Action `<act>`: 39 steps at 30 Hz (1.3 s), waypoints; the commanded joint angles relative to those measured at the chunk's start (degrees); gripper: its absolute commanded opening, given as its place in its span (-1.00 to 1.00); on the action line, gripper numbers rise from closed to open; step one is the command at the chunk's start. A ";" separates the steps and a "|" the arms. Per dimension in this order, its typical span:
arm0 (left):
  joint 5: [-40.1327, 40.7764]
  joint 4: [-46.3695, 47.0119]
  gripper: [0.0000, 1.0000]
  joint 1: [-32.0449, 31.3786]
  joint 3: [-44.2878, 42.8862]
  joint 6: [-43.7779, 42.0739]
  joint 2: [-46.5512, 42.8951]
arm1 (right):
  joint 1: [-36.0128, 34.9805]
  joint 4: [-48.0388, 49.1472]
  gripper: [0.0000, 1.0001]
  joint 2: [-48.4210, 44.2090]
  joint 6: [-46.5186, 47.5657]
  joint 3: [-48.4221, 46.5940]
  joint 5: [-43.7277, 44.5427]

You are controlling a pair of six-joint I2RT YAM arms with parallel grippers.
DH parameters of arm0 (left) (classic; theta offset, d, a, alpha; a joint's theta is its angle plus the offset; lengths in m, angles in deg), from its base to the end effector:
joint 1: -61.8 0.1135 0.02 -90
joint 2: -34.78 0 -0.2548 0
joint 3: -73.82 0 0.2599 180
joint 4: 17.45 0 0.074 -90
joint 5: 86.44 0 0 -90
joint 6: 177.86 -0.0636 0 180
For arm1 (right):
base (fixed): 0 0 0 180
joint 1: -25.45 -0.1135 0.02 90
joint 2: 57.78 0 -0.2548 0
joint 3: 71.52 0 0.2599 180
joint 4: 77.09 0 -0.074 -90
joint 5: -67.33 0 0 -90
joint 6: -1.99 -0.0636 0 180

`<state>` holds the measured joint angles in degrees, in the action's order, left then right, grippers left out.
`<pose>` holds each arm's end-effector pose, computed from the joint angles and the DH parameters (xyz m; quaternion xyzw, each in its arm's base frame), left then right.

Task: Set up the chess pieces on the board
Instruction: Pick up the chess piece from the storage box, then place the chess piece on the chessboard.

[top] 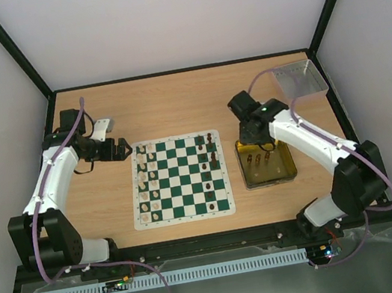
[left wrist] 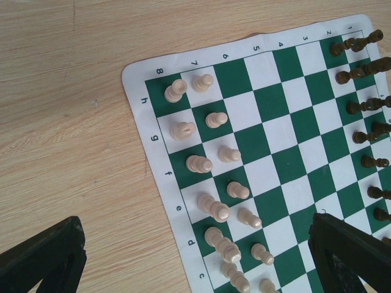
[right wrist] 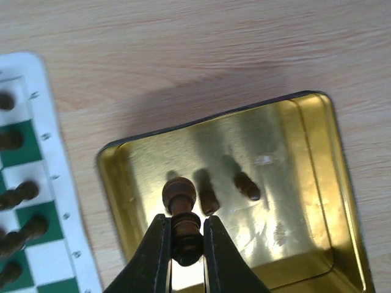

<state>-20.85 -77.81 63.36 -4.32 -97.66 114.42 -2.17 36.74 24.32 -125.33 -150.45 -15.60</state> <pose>0.2968 -0.0182 0.2410 0.1194 0.9419 -0.1805 0.2567 0.2631 0.1288 0.2232 0.0940 0.9775 0.0449 0.1836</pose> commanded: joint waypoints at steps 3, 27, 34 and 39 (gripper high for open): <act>-0.03 0.25 0.98 0.02 0.10 0.56 0.02 | -9.16 -5.48 -0.94 3.72 -0.53 -4.83 0.77; 0.93 0.67 0.98 0.10 0.80 0.82 -1.69 | -17.95 -2.50 -0.87 11.57 0.59 -3.84 -7.25; 1.14 0.83 0.98 0.19 1.42 0.83 -3.14 | -17.99 -1.30 -0.80 12.97 0.62 -3.22 -7.21; 1.20 0.83 0.98 0.35 1.65 0.82 -3.73 | -17.94 -0.56 -0.74 13.84 0.41 -3.04 -6.88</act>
<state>-19.89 -76.80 63.36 -3.47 -97.40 112.19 -19.85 35.49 37.35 -125.18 -154.04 -23.42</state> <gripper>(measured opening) 0.991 0.120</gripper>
